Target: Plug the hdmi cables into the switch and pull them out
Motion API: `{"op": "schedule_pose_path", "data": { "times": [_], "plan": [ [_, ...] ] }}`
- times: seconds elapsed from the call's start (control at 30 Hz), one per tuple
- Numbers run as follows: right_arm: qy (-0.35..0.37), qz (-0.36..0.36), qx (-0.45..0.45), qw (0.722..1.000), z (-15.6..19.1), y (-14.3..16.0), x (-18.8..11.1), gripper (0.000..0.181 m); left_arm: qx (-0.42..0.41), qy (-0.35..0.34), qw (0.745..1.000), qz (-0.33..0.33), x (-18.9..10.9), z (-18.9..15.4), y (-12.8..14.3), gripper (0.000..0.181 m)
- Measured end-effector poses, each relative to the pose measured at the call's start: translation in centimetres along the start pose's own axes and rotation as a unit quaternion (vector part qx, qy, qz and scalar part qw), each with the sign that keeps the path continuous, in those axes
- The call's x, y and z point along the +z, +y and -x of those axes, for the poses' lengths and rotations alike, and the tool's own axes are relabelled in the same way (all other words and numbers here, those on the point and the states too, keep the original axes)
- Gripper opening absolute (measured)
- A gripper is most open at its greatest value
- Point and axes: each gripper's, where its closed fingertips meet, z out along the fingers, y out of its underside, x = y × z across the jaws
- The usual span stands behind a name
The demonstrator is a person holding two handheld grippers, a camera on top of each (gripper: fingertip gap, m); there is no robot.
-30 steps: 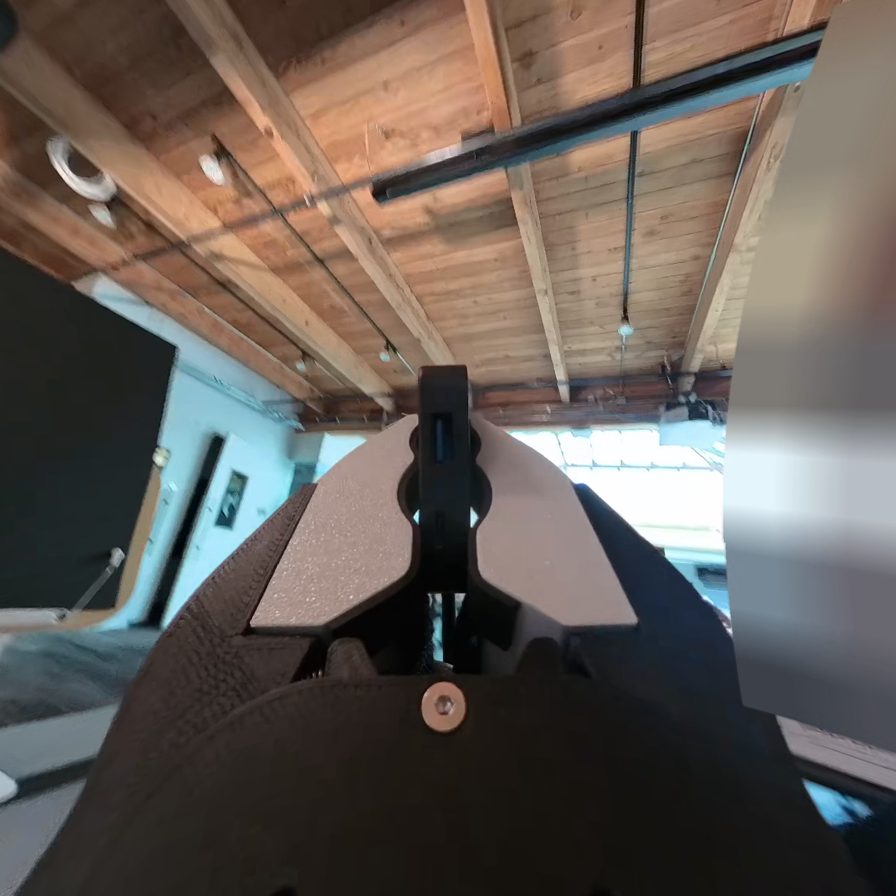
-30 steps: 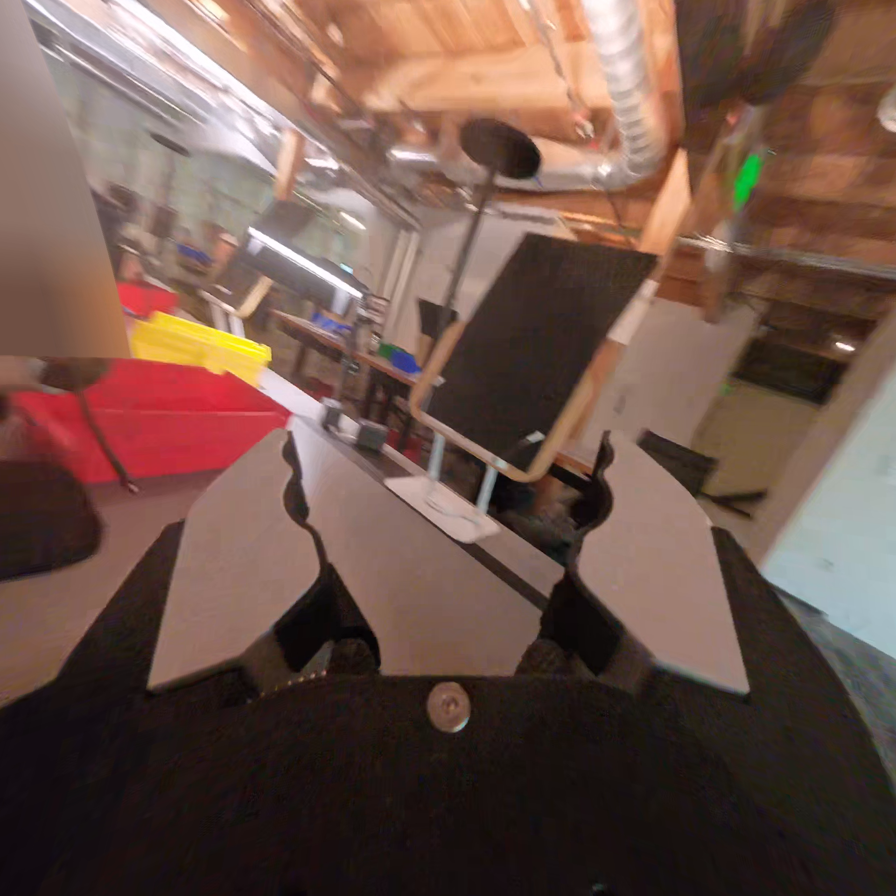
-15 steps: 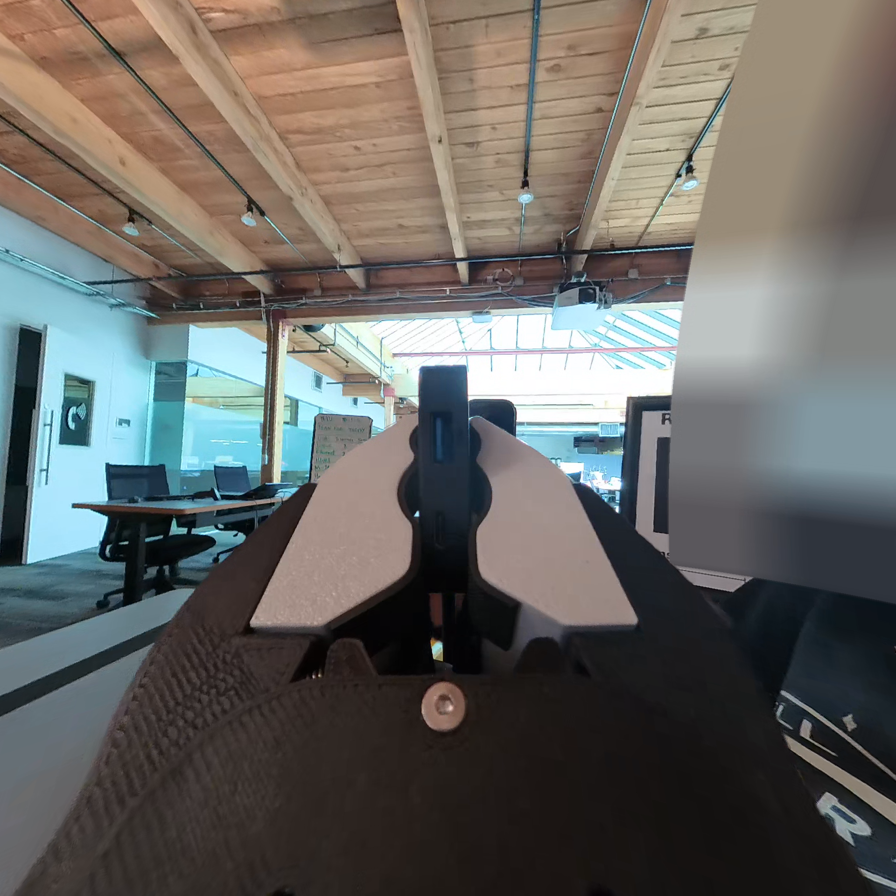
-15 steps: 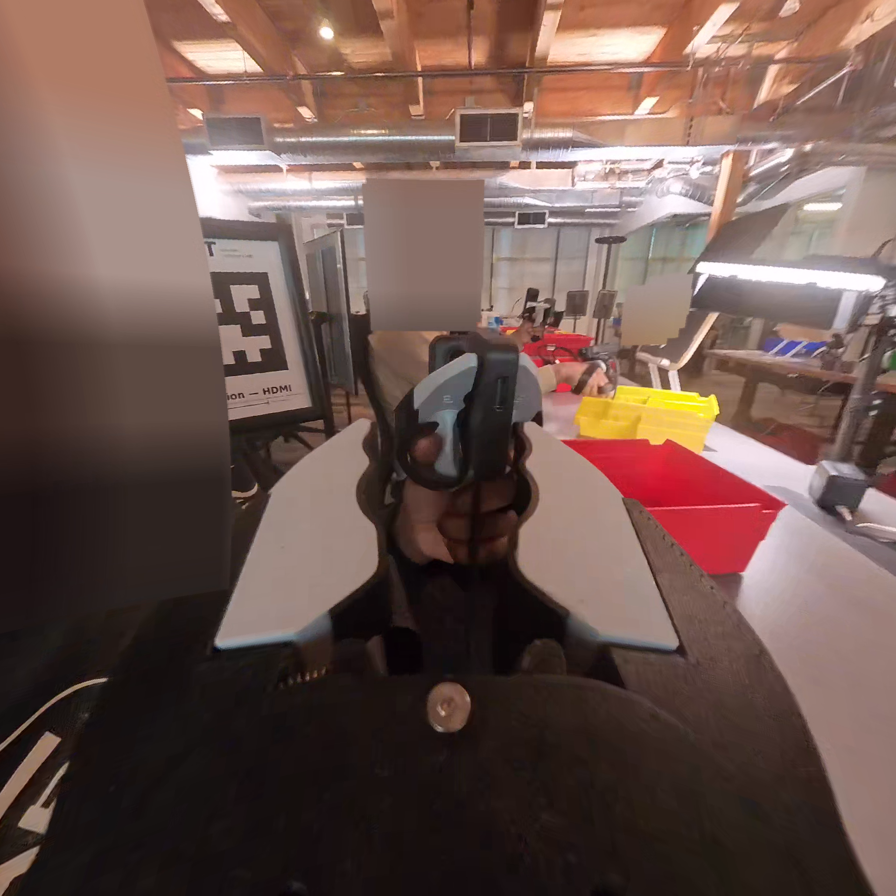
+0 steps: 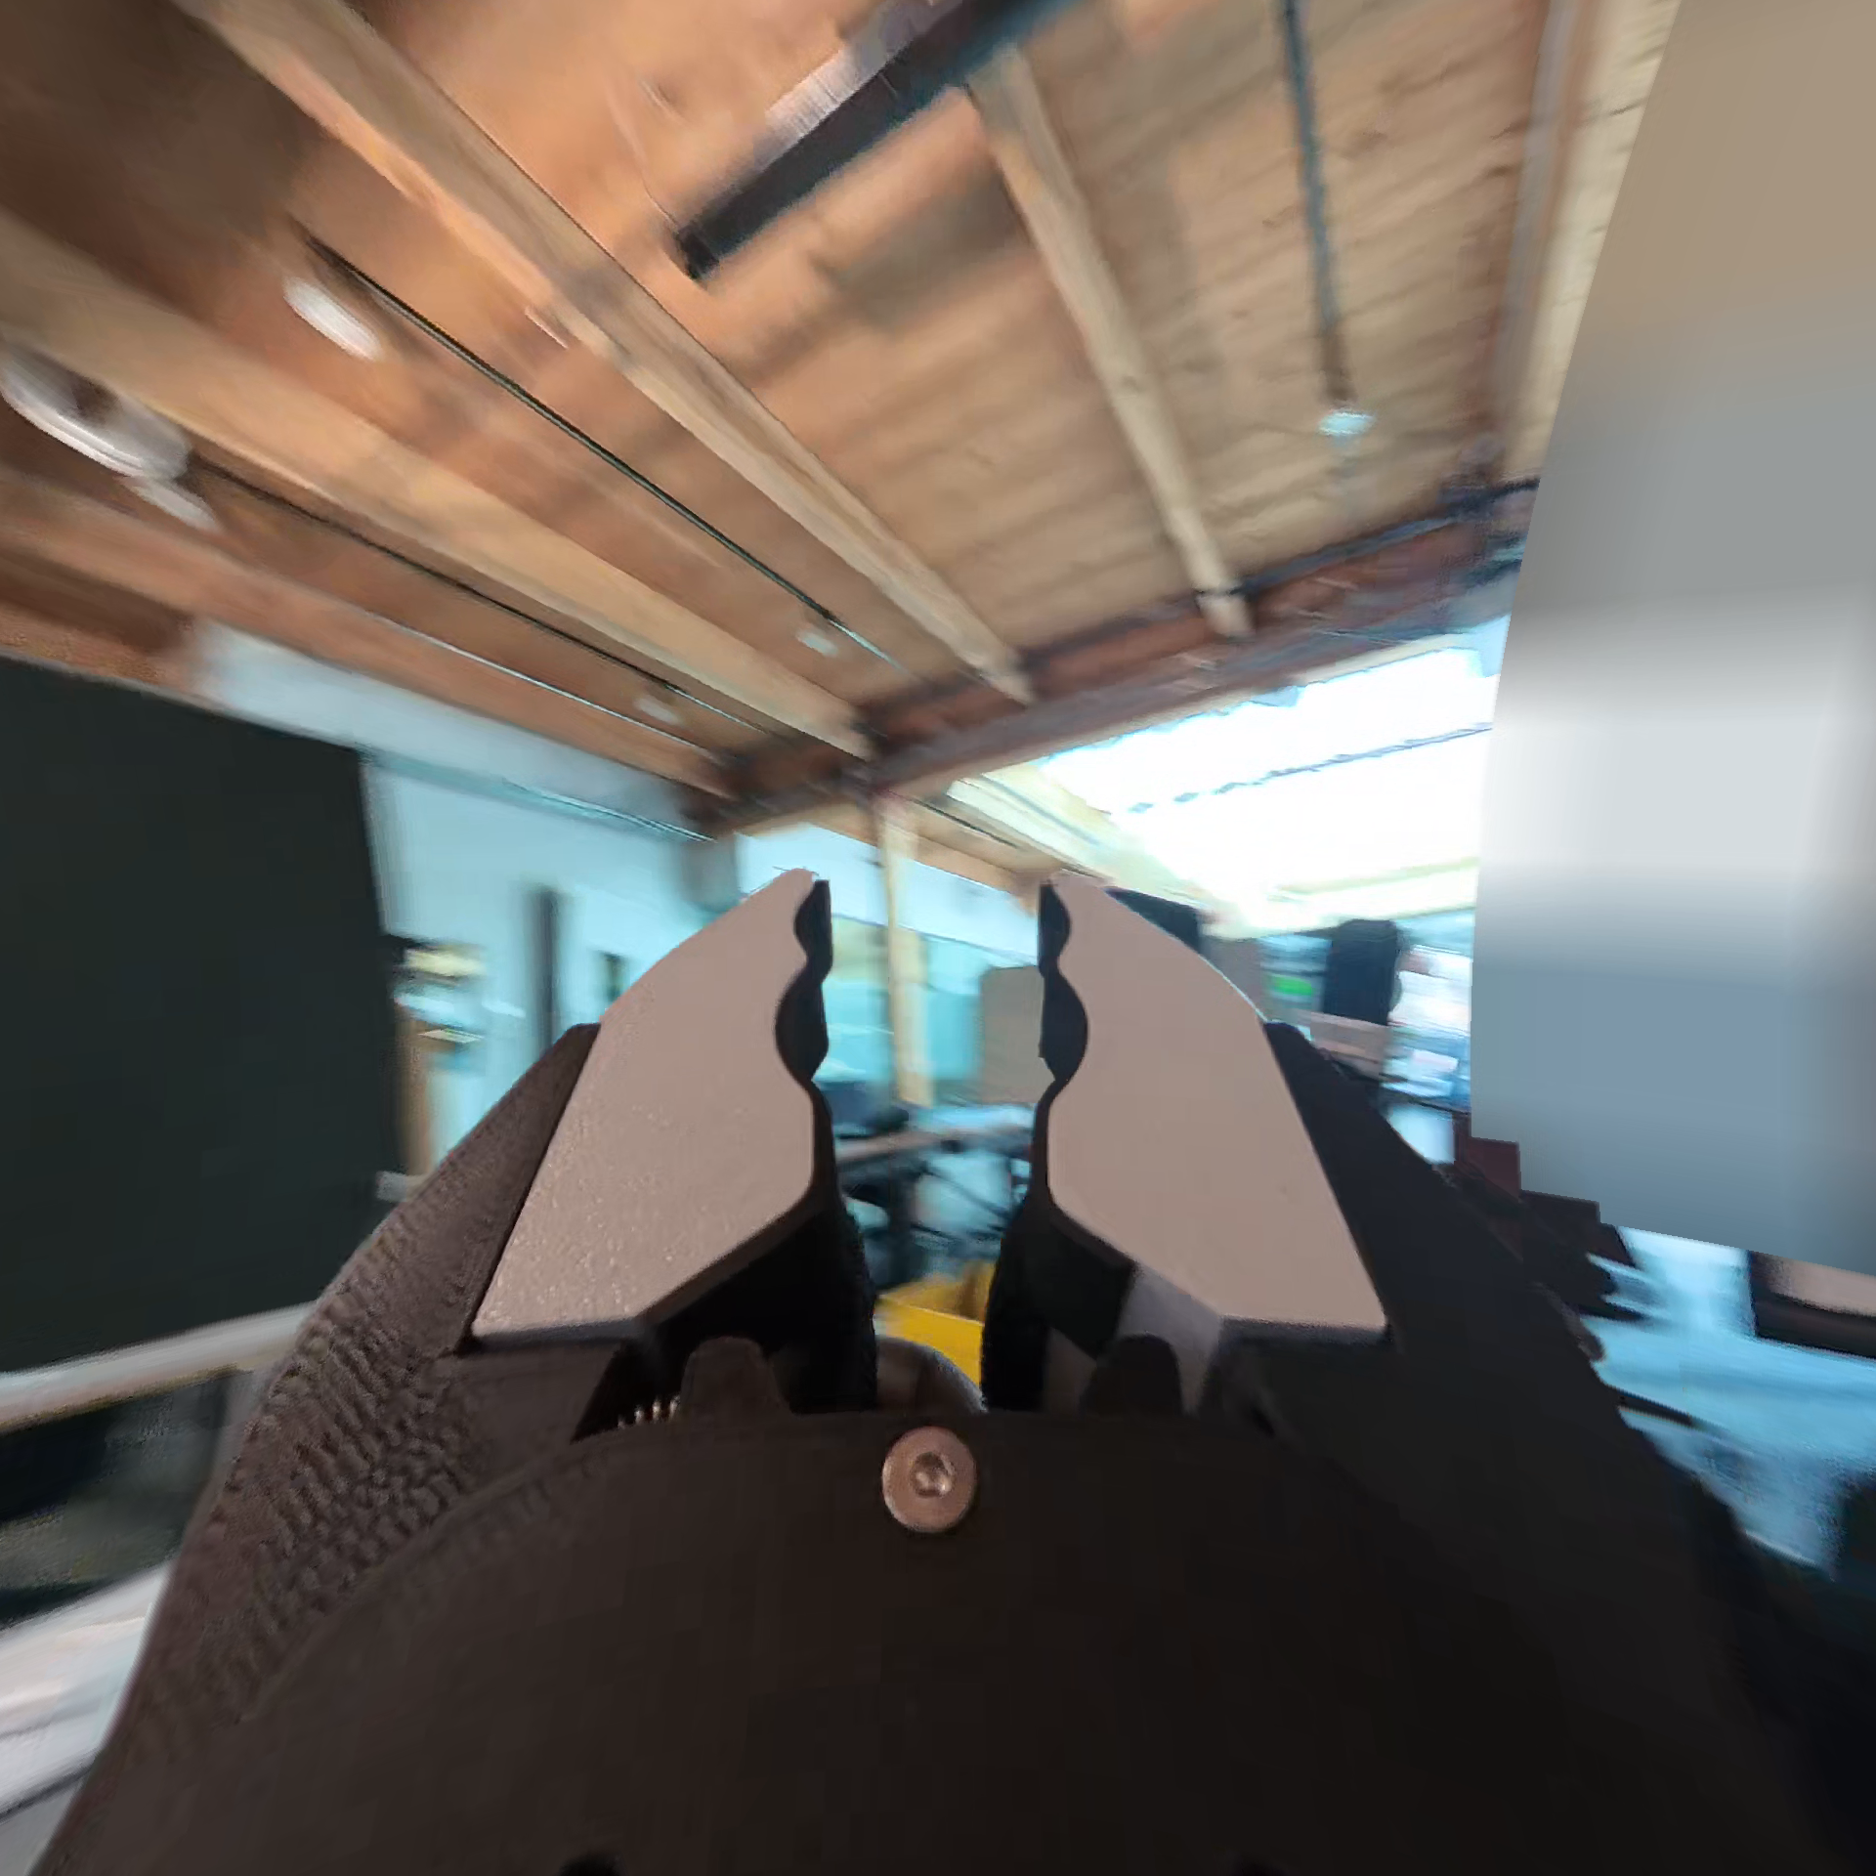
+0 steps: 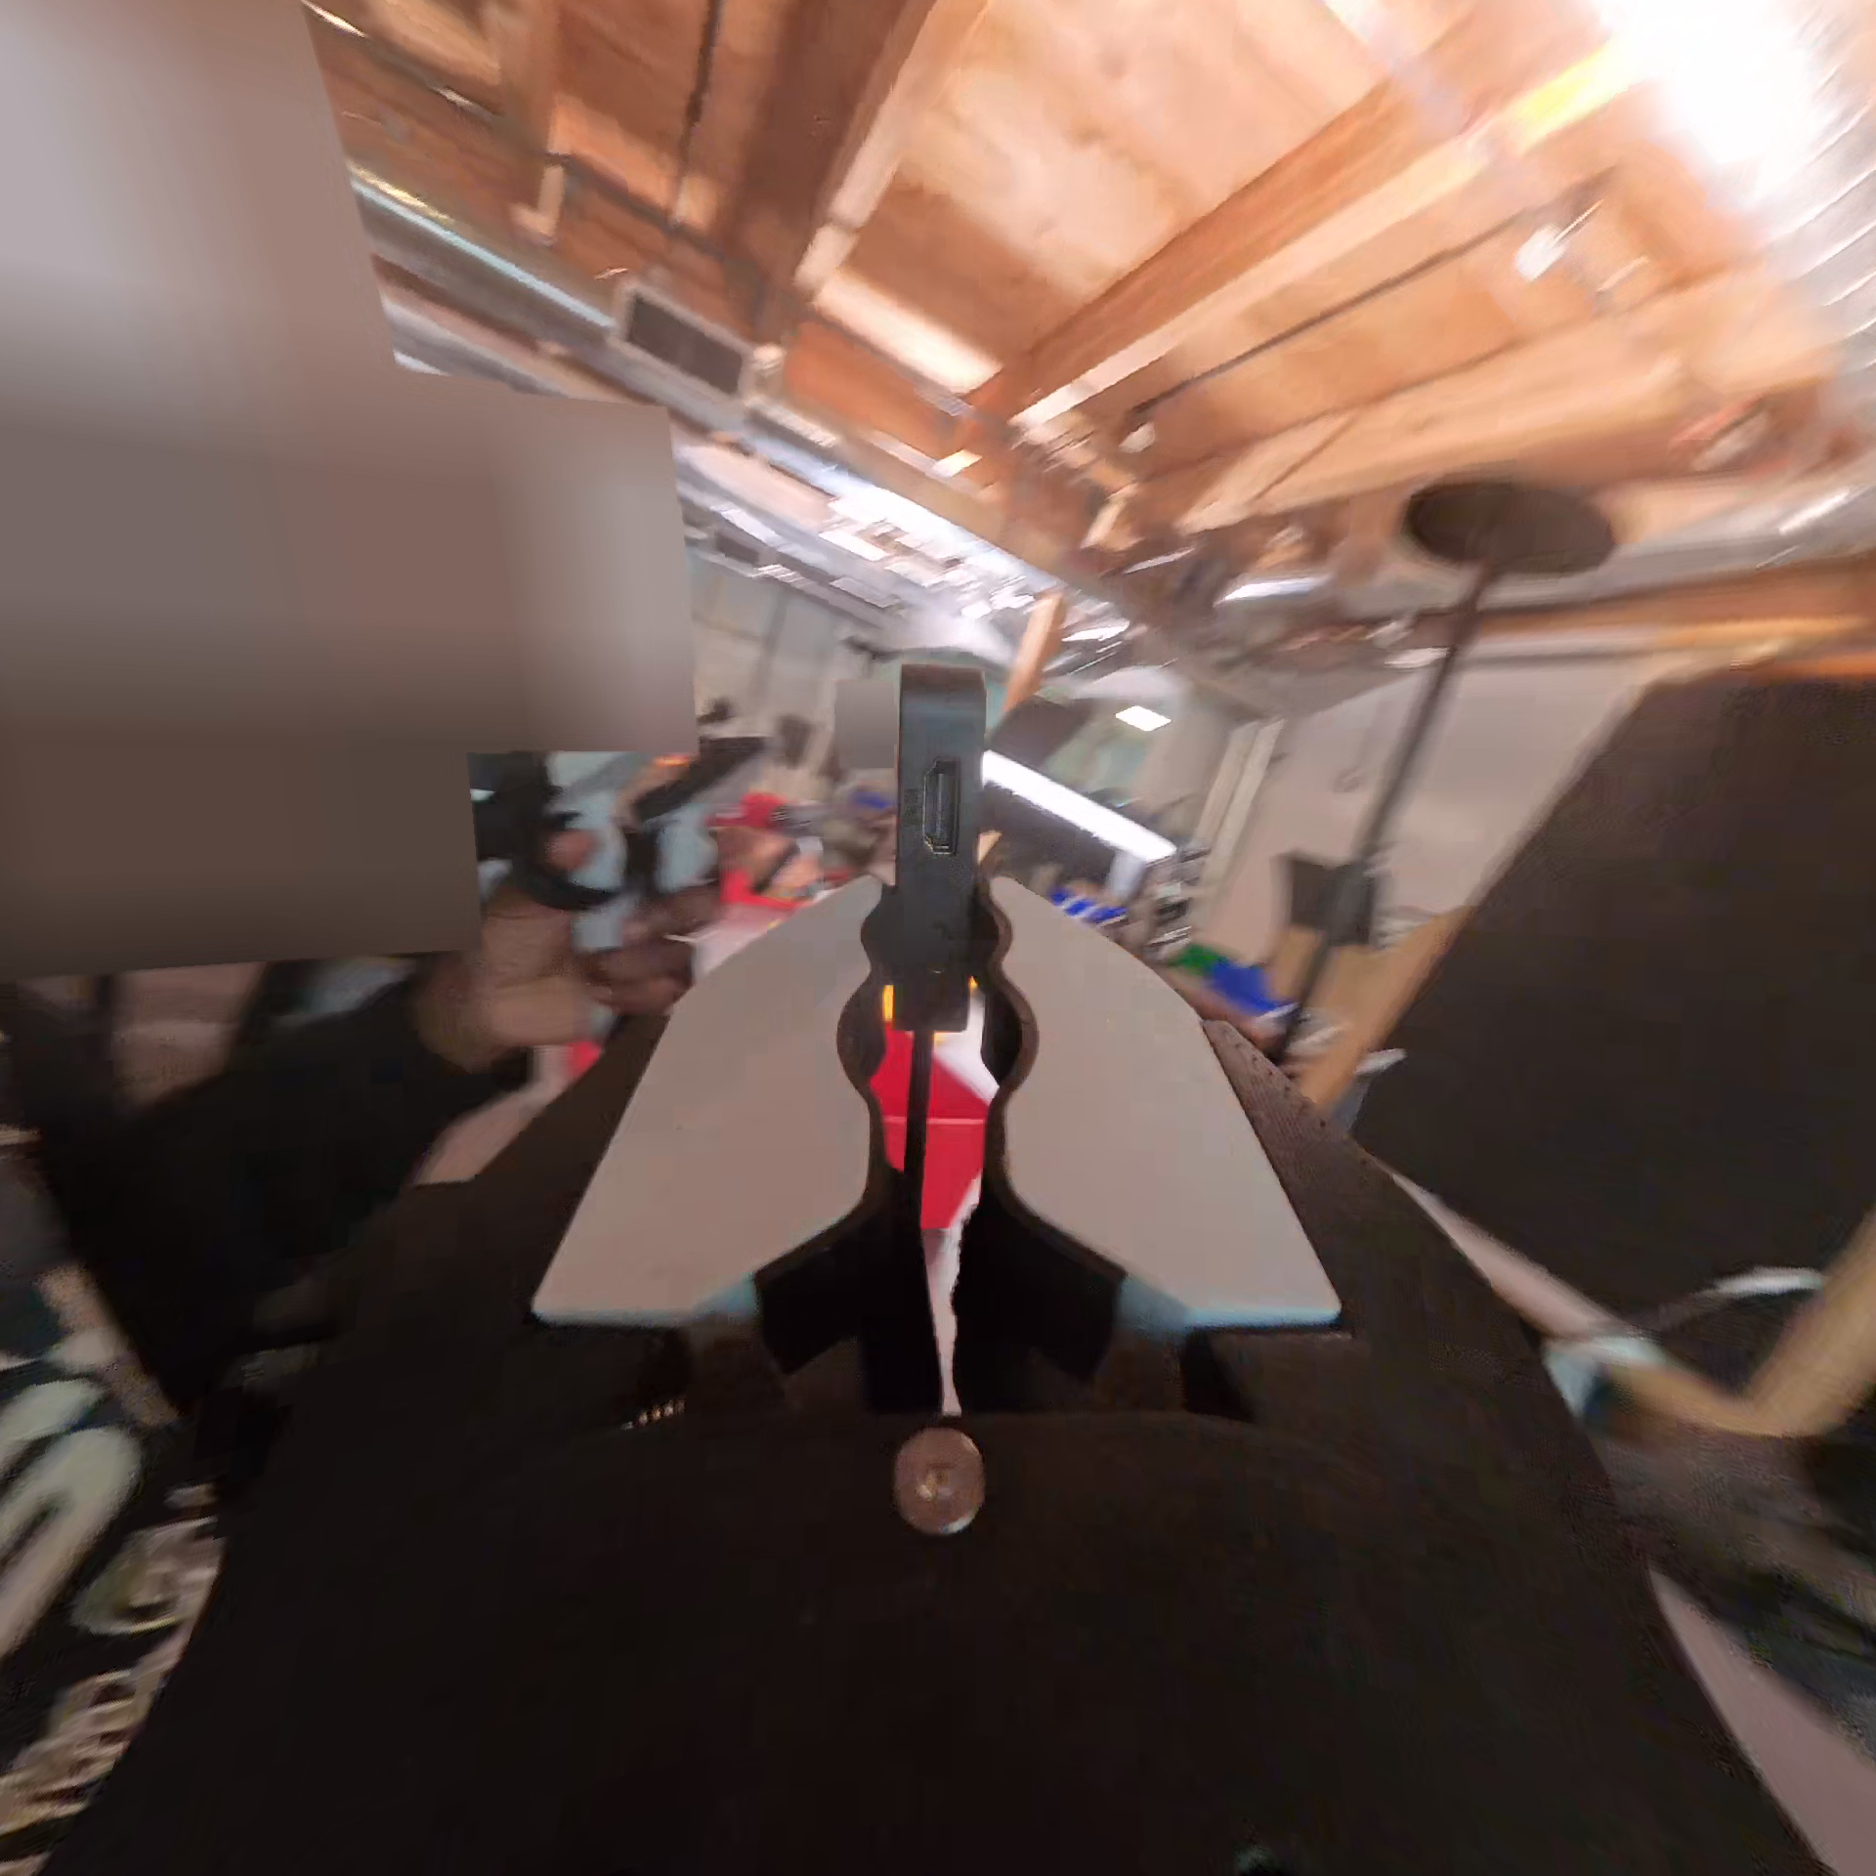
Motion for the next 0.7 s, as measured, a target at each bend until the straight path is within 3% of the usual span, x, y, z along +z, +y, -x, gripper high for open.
{"op": "schedule_pose_path", "data": {
  "times": [0.1, 0.2, 0.27, 0.33, 0.43, 0.57, 0.7],
  "plan": [
    [0.087, -0.018, -0.108, 0.990, -5.2, -3.7, -4.4, 0.014, 0.048, -0.070, 0.996, -0.038, -2.1, 3.0, -4.3, 0.038],
    [0.151, 0.070, -0.205, 0.965, -11.7, -4.7, -8.1, 0.014, 0.069, -0.106, 0.988, -0.091, -4.2, 4.4, -7.9, 0.038],
    [0.185, 0.155, -0.294, 0.925, -16.7, -4.1, -10.4, 0.014, 0.074, -0.117, 0.983, -0.117, -5.2, 4.9, -9.5, 0.037],
    [0.180, 0.266, -0.348, 0.881, -21.1, -1.4, -12.7, 0.014, 0.079, -0.125, 0.980, -0.133, -5.9, 5.2, -10.4, 0.036],
    [0.112, 0.426, -0.329, 0.835, -24.5, 5.0, -16.2, 0.014, 0.083, -0.135, 0.977, -0.142, -6.3, 5.5, -10.9, 0.035],
    [0.015, 0.598, -0.240, 0.764, -24.8, 12.5, -21.7, 0.015, 0.091, -0.142, 0.975, -0.148, -6.7, 5.6, -11.2, 0.033],
    [-0.027, 0.714, -0.169, 0.679, -24.5, 16.6, -26.6, 0.015, 0.084, -0.140, 0.975, -0.151, -6.7, 5.7, -11.1, 0.032]
  ]
}}
